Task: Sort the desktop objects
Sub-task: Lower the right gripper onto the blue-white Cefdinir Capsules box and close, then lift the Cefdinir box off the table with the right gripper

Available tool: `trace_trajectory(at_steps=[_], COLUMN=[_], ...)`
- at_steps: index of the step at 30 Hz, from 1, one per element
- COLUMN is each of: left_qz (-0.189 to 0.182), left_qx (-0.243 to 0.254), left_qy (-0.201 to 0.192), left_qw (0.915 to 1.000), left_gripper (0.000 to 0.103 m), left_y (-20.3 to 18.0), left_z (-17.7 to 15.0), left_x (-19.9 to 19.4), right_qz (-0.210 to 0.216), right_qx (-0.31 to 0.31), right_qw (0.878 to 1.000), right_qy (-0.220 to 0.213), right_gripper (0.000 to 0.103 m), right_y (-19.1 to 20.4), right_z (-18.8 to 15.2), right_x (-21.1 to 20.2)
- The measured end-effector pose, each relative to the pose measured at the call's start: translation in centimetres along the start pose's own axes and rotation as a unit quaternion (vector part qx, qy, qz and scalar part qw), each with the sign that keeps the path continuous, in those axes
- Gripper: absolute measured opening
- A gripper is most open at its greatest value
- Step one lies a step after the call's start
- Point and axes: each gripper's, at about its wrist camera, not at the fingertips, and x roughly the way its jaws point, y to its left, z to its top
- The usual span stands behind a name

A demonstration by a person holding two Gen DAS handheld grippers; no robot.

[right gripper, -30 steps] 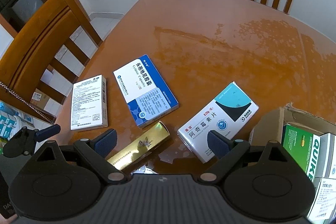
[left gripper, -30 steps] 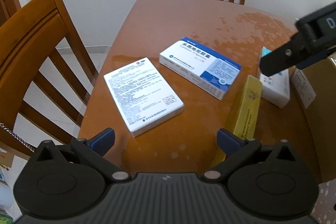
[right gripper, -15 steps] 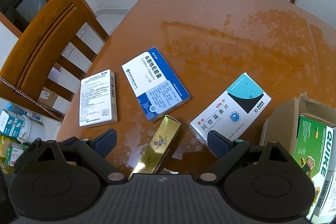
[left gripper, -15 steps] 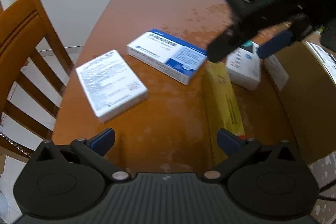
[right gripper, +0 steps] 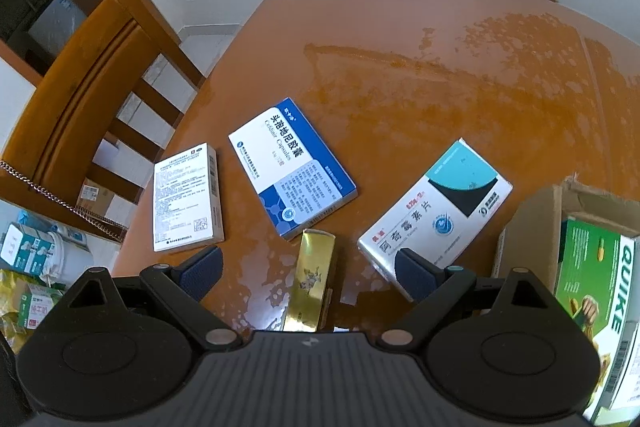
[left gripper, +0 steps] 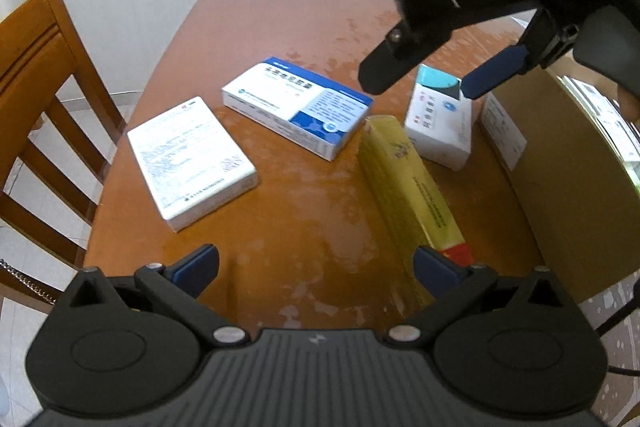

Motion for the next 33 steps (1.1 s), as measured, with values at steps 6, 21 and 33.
trace_trajectory(at_steps=[6,21,33], left_qz=[-0.002,-0.004,-0.011], left_qx=[-0.006,-0.022,-0.017], left_qy=[-0.009,-0.023,-0.015], left_qw=[0.9999,0.9995,0.9997], left_gripper=[0.103,0.103,0.103], left_y=[0.3,0.9,0.7], left_z=[0.3,0.7,0.5], left_x=[-0.5,-1.3,-1.1], right_qz=[0.006,-0.017,-0.047], right_qx=[-0.044,-0.212,-0.247], right_qw=[0.999,0.977,0.967], right_qy=[-0.005,0.016,0.040], right_gripper=[0.096,0.093,0.083], right_y=[1.2,5.0,5.3], right_z=[2.0,6.1,5.7], right_x=[0.3,7.2,11.4])
